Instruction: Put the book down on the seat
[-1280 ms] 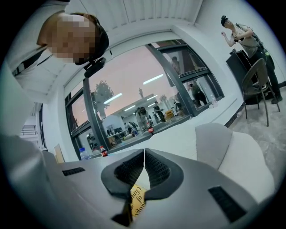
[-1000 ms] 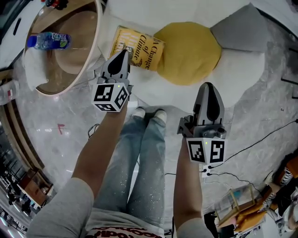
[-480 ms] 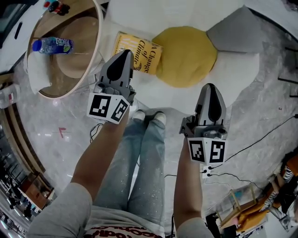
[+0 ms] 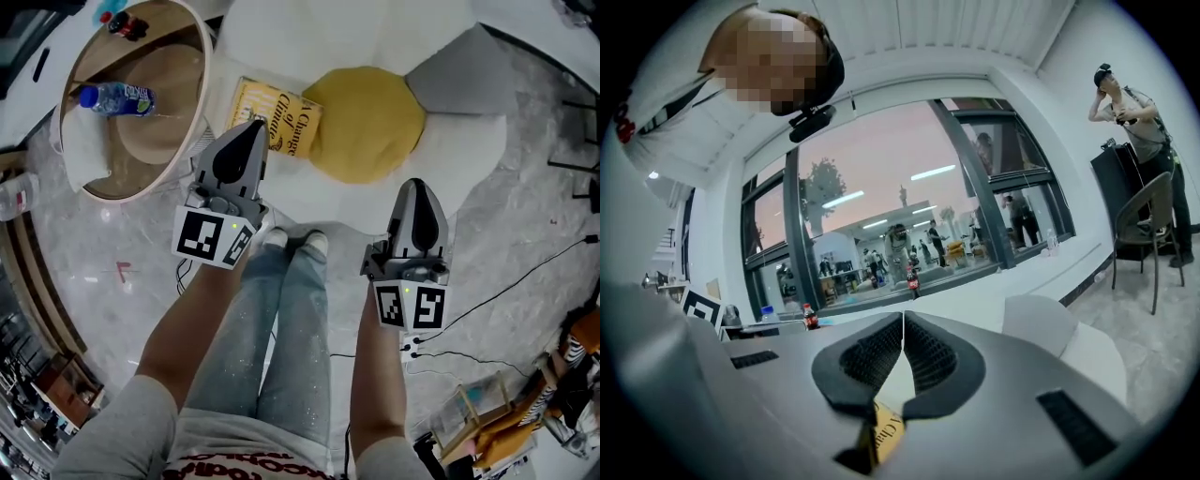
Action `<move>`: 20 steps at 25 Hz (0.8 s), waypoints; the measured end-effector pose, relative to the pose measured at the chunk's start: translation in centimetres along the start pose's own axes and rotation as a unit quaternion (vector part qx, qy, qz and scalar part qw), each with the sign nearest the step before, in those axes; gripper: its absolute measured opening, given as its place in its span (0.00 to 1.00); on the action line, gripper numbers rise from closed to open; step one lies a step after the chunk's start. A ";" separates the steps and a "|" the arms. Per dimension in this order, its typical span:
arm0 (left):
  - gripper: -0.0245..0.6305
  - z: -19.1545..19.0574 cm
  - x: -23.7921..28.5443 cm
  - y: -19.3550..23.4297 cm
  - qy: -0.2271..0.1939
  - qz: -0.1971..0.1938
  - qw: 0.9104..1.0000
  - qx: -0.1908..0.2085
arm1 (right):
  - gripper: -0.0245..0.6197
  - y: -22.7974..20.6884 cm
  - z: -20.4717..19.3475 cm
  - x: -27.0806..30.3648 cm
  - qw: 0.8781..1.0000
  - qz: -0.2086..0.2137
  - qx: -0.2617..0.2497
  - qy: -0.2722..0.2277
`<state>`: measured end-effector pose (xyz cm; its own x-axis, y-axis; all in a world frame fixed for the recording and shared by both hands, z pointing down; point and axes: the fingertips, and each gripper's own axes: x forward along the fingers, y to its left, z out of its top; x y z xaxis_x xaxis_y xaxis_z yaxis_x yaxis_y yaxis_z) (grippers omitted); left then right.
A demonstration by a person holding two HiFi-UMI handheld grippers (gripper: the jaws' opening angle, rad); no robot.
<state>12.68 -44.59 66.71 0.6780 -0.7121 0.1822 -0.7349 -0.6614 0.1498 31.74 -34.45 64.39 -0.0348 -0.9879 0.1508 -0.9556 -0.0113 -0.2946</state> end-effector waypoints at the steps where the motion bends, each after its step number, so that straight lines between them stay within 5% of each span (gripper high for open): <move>1: 0.06 0.3 -0.1 -0.2 0.002 -0.001 1.000 0.002 | 0.08 0.2 0.3 0.0 1.000 0.001 -0.004 0.000; 20: 0.06 8.1 -2.2 -1.2 -0.020 -0.009 0.999 0.037 | 0.08 2.1 8.0 -1.2 0.998 -0.021 -0.051 -0.018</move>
<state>12.19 -44.17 58.22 0.6924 -0.7078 0.1399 -0.7204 -0.6889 0.0797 32.17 -34.51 56.04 0.0141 -0.9918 0.1268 -0.9809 -0.0383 -0.1907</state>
